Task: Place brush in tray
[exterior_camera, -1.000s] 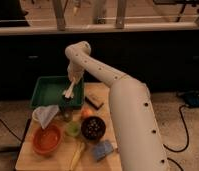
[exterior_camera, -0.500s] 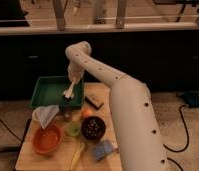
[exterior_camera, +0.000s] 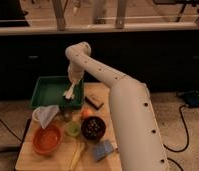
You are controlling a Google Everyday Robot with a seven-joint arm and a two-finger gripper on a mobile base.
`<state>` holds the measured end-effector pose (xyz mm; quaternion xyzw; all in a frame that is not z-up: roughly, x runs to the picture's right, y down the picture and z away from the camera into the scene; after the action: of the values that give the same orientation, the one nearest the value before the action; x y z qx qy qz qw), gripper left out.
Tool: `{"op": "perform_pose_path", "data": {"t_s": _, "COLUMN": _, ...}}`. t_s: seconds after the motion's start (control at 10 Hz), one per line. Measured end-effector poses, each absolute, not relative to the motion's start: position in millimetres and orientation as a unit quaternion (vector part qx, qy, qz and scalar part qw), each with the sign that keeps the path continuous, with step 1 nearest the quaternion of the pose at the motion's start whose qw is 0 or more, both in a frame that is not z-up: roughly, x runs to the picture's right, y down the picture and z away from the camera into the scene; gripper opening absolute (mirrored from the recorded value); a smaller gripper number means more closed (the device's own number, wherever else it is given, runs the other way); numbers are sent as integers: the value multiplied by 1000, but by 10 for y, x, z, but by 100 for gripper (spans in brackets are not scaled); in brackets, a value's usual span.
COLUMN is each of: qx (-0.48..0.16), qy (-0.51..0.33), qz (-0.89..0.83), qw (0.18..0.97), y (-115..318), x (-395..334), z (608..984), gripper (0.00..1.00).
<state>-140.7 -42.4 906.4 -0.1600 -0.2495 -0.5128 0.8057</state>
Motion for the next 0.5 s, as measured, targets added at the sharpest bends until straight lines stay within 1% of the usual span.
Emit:
{"op": "perform_pose_path", "data": {"t_s": 0.1, "qx": -160, "qy": -250, "qz": -512, "qw": 806, "y": -421, "x": -1406, "z": 9069, "gripper": 80}}
{"op": "perform_pose_path", "data": {"t_s": 0.5, "qx": -160, "qy": -252, "qz": -513, "qw": 805, "y": -388, "x": -1462, "z": 9080, "gripper": 80}}
